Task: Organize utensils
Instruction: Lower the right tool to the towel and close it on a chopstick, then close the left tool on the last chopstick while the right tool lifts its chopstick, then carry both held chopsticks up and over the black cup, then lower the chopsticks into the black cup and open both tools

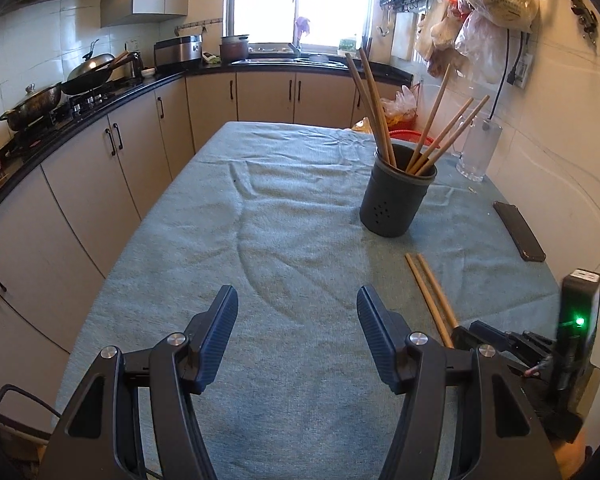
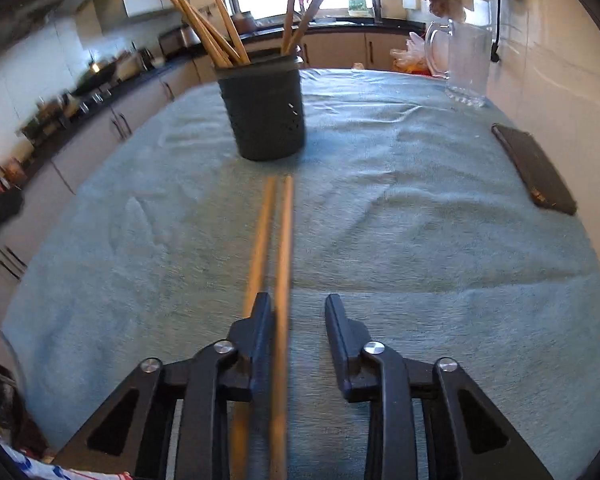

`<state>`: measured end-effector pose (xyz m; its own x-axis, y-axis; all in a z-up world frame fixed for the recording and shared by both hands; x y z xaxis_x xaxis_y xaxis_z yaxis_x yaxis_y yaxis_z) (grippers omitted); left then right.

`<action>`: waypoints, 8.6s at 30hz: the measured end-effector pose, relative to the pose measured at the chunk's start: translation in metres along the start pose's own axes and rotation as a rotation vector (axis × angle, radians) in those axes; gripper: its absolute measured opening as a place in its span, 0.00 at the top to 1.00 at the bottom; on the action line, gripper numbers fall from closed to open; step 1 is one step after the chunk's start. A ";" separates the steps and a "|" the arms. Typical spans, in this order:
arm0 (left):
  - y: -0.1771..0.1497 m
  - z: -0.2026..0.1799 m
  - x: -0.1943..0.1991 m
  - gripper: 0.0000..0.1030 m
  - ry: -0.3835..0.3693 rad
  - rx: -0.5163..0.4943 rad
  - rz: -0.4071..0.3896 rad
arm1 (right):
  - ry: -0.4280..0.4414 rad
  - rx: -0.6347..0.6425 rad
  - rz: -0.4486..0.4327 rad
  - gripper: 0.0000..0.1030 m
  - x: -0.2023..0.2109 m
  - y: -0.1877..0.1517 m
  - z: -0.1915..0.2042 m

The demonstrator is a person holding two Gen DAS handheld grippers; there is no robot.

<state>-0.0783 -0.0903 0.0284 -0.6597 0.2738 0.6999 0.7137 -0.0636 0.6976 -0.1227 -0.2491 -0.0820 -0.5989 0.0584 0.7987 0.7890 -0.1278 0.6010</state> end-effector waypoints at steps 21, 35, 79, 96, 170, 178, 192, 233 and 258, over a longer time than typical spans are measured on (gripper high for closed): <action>-0.038 -0.052 -0.037 0.41 -0.102 -0.034 0.187 | -0.009 -0.181 0.033 0.90 0.015 -0.015 -0.049; -0.063 -0.144 -0.097 0.41 -0.112 -0.210 0.295 | 0.007 -0.231 0.019 0.90 0.026 -0.023 -0.083; -0.037 -0.127 -0.145 0.69 -0.189 -0.211 0.524 | -0.012 0.066 0.319 0.86 -0.028 0.029 -0.079; 0.010 -0.113 -0.055 0.95 -0.286 -0.151 0.235 | -0.024 0.033 -0.045 0.94 0.063 0.074 -0.068; 0.105 -0.077 0.046 0.95 -0.210 -0.170 -0.104 | 0.097 0.091 -0.348 0.93 0.164 0.157 -0.006; 0.121 -0.078 0.043 0.95 -0.235 -0.152 -0.089 | 0.114 0.091 -0.354 0.93 0.163 0.186 -0.009; 0.187 -0.097 0.063 0.95 -0.306 -0.114 -0.165 | 0.133 0.042 -0.417 0.93 0.168 0.269 -0.020; 0.193 -0.092 -0.019 0.95 -0.324 0.031 -0.105 | 0.135 0.007 -0.310 0.93 0.042 0.292 -0.021; 0.147 -0.039 0.031 0.47 -0.129 -0.032 -0.169 | 0.041 0.127 -0.247 0.92 0.019 0.277 0.011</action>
<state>-0.0029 -0.1287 0.1581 -0.7319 0.4038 0.5488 0.5866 -0.0363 0.8090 0.0865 -0.2727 0.1000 -0.7784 0.0322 0.6269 0.6275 0.0110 0.7785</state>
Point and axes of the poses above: each gripper's, at about its wrist camera, not at the fingertips, and x roughly against the way its jaws point, z to its left, y to its top, the point moved 10 cm from there along -x, roughly the way its jaws point, and after that the axes turned 7 degrees about x, right-handed, at the moved point
